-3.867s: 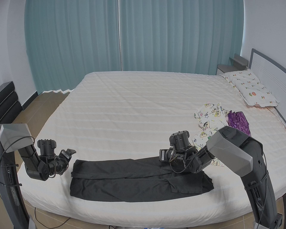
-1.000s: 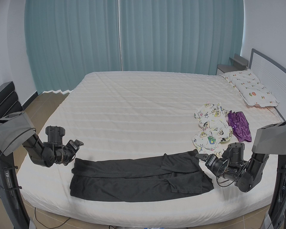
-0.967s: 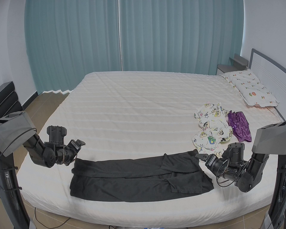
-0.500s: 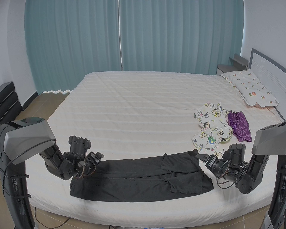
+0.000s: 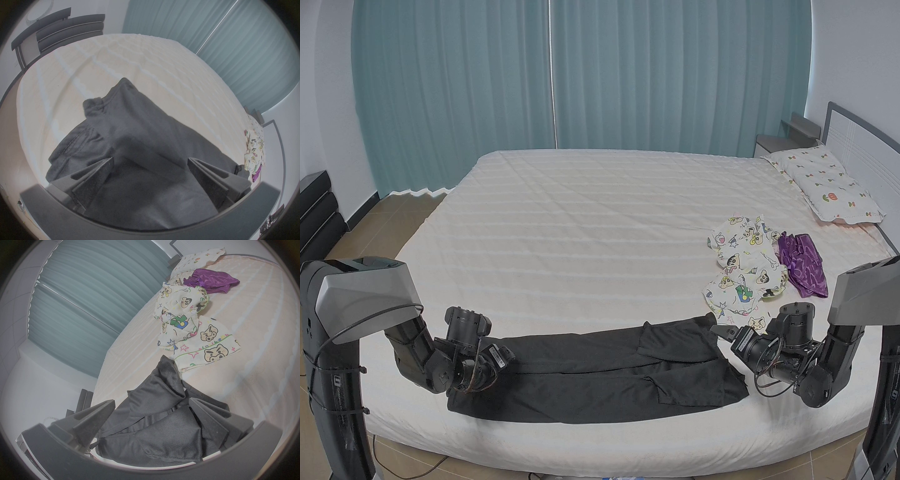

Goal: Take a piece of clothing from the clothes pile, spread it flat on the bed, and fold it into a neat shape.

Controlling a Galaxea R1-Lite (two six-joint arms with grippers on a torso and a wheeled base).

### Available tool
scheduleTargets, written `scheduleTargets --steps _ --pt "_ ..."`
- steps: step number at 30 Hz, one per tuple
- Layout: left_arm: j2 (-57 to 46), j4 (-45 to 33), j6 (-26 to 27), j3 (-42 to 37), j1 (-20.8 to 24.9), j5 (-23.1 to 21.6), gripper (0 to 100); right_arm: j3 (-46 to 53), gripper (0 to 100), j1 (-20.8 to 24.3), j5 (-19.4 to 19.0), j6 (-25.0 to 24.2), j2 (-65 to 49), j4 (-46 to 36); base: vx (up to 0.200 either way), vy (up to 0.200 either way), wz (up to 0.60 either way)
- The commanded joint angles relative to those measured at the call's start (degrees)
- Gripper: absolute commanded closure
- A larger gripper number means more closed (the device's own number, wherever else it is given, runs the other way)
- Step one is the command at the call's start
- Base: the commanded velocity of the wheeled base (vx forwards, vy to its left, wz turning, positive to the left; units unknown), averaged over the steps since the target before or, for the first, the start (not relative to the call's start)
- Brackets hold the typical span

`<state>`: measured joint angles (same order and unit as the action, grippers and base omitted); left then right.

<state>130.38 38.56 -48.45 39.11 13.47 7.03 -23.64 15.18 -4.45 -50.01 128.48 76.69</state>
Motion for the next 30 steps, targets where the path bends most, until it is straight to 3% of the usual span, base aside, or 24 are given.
scheduleTargets --steps 1,7,15,21,30 --pt "-3.46 0.11 -0.07 -2.19 -0.37 0.09 0 0.08 0 0.03 -0.03 0.0 0.11 0.04 0.0 0.0 0.0" --pt "-10.14 -0.5 1.34 -2.54 -4.95 -0.97 0 0.43 0 0.03 -0.03 0.0 0.02 0.21 0.0 0.0 0.0" --pt "-11.29 -0.94 19.09 -4.21 -15.84 -11.34 0 0.79 0 0.2 0.06 0.08 0.11 0.3 0.0 0.0 0.0" --pt "-7.16 -0.59 28.41 -3.25 -18.83 -15.82 0 0.79 0 0.2 0.06 0.08 0.2 0.21 0.0 0.0 0.0" --pt "-3.11 -0.41 28.85 -2.9 -18.92 -17.14 0 1.23 0 0.2 -0.03 0.17 1.51 1.88 -0.022 0.0 0.0"
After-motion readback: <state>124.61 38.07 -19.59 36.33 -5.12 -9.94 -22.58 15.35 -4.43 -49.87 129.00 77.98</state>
